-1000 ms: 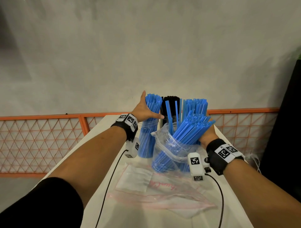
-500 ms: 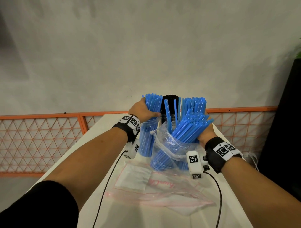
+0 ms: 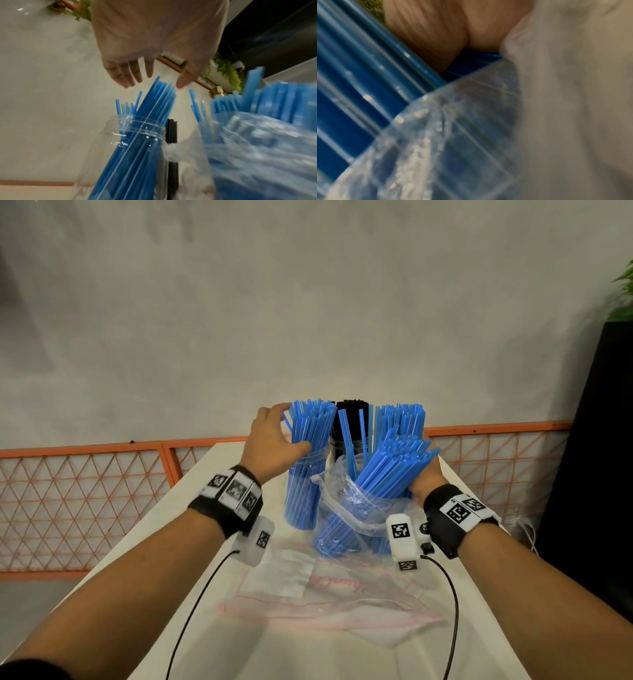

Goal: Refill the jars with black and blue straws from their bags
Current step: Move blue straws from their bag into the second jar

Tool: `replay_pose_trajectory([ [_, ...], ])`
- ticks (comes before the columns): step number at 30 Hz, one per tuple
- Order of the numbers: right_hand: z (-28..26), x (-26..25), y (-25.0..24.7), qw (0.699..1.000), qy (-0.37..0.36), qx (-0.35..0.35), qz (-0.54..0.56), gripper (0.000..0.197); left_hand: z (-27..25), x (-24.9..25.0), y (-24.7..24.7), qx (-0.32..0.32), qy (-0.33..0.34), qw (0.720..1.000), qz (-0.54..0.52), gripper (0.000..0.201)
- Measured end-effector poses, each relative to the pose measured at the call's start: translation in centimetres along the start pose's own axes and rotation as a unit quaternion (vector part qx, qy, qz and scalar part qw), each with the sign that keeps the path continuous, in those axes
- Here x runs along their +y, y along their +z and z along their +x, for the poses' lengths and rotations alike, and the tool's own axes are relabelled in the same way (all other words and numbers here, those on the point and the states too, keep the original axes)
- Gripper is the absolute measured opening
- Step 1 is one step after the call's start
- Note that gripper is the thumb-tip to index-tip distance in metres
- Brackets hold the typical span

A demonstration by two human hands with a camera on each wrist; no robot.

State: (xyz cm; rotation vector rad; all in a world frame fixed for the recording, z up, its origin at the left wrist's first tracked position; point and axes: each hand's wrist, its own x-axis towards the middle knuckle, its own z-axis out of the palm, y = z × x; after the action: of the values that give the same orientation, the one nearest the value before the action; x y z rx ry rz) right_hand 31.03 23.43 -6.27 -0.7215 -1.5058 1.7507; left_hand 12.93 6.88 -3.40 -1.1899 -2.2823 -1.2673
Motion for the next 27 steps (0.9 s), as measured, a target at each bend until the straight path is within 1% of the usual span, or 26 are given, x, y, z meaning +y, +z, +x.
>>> replay_pose_trajectory([
  [1, 0.1, -0.1, 0.1, 1.000, 0.010, -0.003, 0.018, 0.020, -1.3, 0.3, -0.2, 0.039, 0.027, 0.998, -0.035, 0.057],
  [2, 0.0, -0.3, 0.1, 0.999, 0.023, -0.022, 0.015, 0.021, -2.6, 0.6, -0.3, 0.054, 0.056, 0.994, -0.072, 0.040],
  [3, 0.0, -0.4, 0.1, 0.999, 0.039, -0.028, 0.005, 0.023, -3.8, 0.9, -0.3, 0.044, 0.082, 0.991, -0.096, 0.028],
  [4, 0.0, -0.4, 0.1, 0.998, 0.046, -0.039, -0.011, 0.023, -4.9, 1.2, -0.1, 0.023, 0.097, 0.989, -0.106, 0.021],
  [5, -0.2, -0.4, 0.1, 0.998, 0.040, -0.039, -0.023, 0.021, -5.8, 1.5, 0.3, -0.004, 0.099, 0.989, -0.109, 0.024],
  [6, -0.2, -0.2, 0.1, 0.998, 0.029, -0.038, -0.043, 0.024, -6.4, 1.7, 0.7, -0.035, 0.093, 0.989, -0.111, 0.035],
  [8, -0.5, -0.5, 0.3, 0.998, 0.009, -0.021, -0.063, 0.025, -6.8, 2.3, 1.7, -0.097, 0.073, 0.987, -0.101, 0.070],
  [9, -0.5, -0.5, 0.3, 0.998, -0.003, -0.009, -0.061, 0.023, -6.6, 2.6, 2.3, -0.123, 0.062, 0.986, -0.096, 0.083],
  [10, -0.6, -0.5, 0.2, 0.999, -0.006, -0.004, -0.051, 0.023, -6.2, 2.9, 2.9, -0.143, 0.047, 0.984, -0.095, 0.089],
  [13, -0.5, -0.4, 0.0, 1.000, -0.007, -0.003, 0.003, 0.025, -4.4, 4.1, 4.5, -0.176, -0.005, 0.977, -0.116, 0.085],
  [15, -0.7, -0.5, 0.1, 1.000, -0.008, -0.006, 0.011, 0.025, -3.2, 4.8, 5.3, -0.195, -0.024, 0.971, -0.138, 0.079],
  [17, -0.4, -0.6, 0.2, 1.000, 0.008, -0.007, 0.024, 0.023, -2.1, 5.5, 5.8, -0.208, -0.042, 0.962, -0.174, 0.073],
  [19, -0.1, -0.5, 0.2, 0.999, 0.022, -0.020, 0.045, 0.028, -1.2, 6.0, 6.2, -0.217, -0.062, 0.955, -0.192, 0.067],
  [21, -0.1, -0.5, -0.1, 0.999, 0.009, -0.037, 0.012, 0.027, -0.7, 6.5, 6.4, -0.223, -0.055, 0.948, -0.219, 0.053],
  [23, 0.2, 0.0, -0.6, 0.999, 0.010, -0.045, -0.021, 0.020, -0.4, 6.9, 6.6, -0.230, -0.038, 0.937, -0.258, 0.041],
  [25, 0.4, 0.4, -0.6, 0.998, -0.002, -0.036, -0.046, 0.030, -0.3, 7.1, 6.9, -0.225, -0.033, 0.936, -0.269, 0.037],
  [27, 0.7, 0.3, -0.3, 0.999, 0.014, -0.017, -0.038, 0.038, -0.2, 7.0, 7.2, -0.212, -0.042, 0.937, -0.275, 0.035],
])
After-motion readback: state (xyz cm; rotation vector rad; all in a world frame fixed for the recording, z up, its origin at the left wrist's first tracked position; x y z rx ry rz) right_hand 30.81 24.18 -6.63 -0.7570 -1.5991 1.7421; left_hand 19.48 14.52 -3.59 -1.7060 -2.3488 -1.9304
